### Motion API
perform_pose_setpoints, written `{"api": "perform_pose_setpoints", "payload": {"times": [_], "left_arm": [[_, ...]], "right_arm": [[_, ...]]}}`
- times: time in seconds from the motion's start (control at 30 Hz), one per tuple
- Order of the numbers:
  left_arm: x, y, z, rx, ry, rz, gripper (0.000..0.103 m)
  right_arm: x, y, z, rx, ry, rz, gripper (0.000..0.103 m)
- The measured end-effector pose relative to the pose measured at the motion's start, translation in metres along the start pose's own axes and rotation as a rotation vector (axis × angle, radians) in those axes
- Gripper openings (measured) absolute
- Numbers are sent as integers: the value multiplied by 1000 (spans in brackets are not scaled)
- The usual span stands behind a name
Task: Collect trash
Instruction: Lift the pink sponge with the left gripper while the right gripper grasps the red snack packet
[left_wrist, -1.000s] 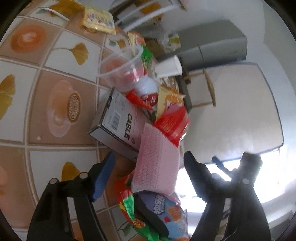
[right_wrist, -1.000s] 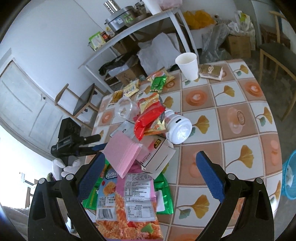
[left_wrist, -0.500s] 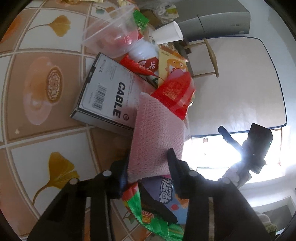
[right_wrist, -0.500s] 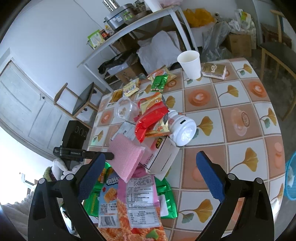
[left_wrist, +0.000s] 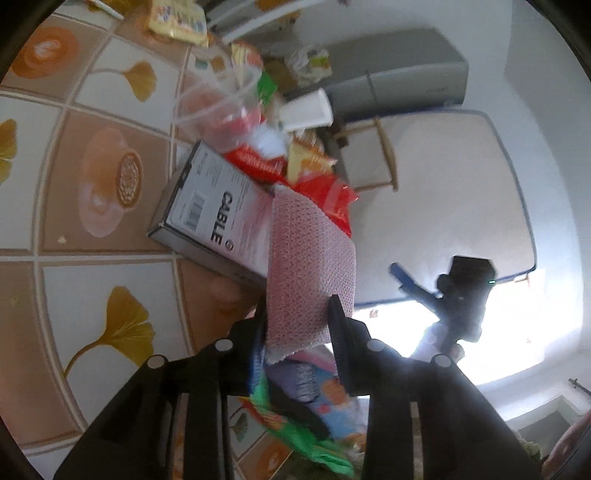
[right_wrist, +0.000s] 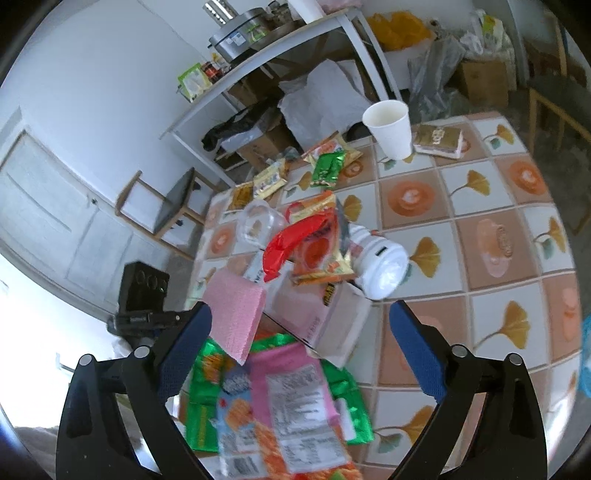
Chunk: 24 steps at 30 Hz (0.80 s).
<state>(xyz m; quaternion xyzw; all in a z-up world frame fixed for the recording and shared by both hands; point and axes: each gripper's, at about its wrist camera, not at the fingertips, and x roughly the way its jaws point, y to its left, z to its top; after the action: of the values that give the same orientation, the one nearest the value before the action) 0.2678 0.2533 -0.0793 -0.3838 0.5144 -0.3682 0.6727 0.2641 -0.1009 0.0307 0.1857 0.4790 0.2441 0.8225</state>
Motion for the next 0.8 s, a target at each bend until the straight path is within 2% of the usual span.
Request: {"api": "perform_pose_setpoints", "payload": {"times": [0.13, 0.3, 0.4, 0.6, 0.8], "left_arm": [[-18, 0, -6, -1, -77, -29, 30], [-37, -3, -16, 3, -170, 12, 30], [-54, -8, -22, 14, -242, 59, 30], [-83, -19, -41, 21, -380, 98, 30], [-92, -24, -53, 11, -434, 99, 30]], "right_arm": [[14, -3, 11, 76, 15, 86, 82], [40, -1, 25, 158, 69, 167, 73], [53, 3, 28, 177, 101, 166, 70], [83, 7, 26, 225, 169, 160, 61], [109, 8, 23, 284, 222, 144, 54]]}}
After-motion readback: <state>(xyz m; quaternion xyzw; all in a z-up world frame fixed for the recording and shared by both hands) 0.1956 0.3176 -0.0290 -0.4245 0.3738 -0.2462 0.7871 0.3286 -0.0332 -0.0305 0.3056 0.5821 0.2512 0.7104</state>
